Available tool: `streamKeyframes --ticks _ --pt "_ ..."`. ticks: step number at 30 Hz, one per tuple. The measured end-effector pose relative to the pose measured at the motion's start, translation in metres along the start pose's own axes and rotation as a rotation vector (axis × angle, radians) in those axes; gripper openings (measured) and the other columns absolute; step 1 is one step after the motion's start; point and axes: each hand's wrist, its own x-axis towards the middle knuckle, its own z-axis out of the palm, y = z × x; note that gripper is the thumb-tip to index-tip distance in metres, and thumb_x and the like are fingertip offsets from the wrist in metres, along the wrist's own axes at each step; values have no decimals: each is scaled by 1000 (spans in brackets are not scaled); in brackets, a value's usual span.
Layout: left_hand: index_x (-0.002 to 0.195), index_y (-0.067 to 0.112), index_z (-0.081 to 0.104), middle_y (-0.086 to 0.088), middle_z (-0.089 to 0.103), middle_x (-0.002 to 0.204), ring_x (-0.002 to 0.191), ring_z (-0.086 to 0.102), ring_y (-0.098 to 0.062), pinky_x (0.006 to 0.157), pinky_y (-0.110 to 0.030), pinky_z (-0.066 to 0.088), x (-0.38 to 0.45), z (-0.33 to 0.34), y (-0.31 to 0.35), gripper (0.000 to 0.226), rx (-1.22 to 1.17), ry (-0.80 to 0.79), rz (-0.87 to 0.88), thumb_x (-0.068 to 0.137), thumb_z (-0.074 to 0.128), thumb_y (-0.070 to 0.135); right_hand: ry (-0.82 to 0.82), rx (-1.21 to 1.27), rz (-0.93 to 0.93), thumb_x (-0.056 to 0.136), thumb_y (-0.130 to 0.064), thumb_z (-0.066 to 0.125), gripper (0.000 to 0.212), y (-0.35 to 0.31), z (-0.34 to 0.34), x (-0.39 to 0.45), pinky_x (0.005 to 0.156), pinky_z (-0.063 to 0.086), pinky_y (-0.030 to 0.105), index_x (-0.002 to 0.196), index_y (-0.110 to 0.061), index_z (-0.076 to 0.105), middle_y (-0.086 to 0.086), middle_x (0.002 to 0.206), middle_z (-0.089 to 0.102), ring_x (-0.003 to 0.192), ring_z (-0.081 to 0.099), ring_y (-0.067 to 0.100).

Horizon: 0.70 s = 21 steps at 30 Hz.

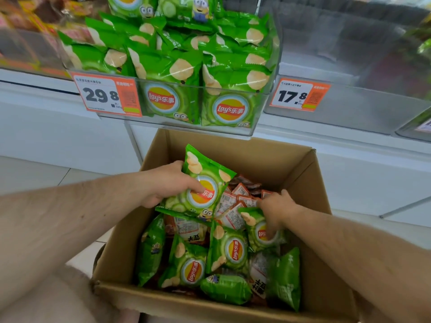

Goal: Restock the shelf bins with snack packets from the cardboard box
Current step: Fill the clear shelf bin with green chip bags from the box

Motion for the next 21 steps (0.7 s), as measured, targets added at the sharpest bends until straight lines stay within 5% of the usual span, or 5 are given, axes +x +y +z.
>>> streamKeyframes --ticks 2,7,13,18,21 --pt "128 20 51 -5 75 106 89 74 -25 82 -44 60 -1 -4 1 67 -32 21 19 73 87 22 46 -1 -51 65 -59 80 75 2 -27 -18 100 38 46 125 -24 51 0 120 61 115 56 24" --pt "124 21 57 2 75 107 96 73 -19 88 -41 58 -15 -8 5 51 -39 8 78 80 81 26 119 283 -214 60 -59 85 65 20 -96 -86 64 48 28 105 -23 53 -13 94 60 82 58 9" --pt "118 27 63 8 75 105 96 72 -13 88 -35 56 -31 0 16 28 -128 -94 126 91 69 22 305 784 -324 60 -45 91 53 22 -125 -131 81 56 28 103 -30 65 -17 98 71 87 65 -5" --pt "89 11 75 -15 71 94 90 67 -28 81 -34 54 -41 18 29 37 -436 -65 178 95 40 6 381 861 -366 55 -49 92 57 8 -138 -134 83 58 34 103 -31 66 -17 98 72 88 67 -3" --pt "129 9 56 -16 61 128 118 59 -28 95 -37 48 -45 18 34 39 -438 -73 261 99 56 34 406 926 -385 56 -44 93 55 10 -144 -137 84 58 34 104 -33 68 -19 96 73 89 68 -2"
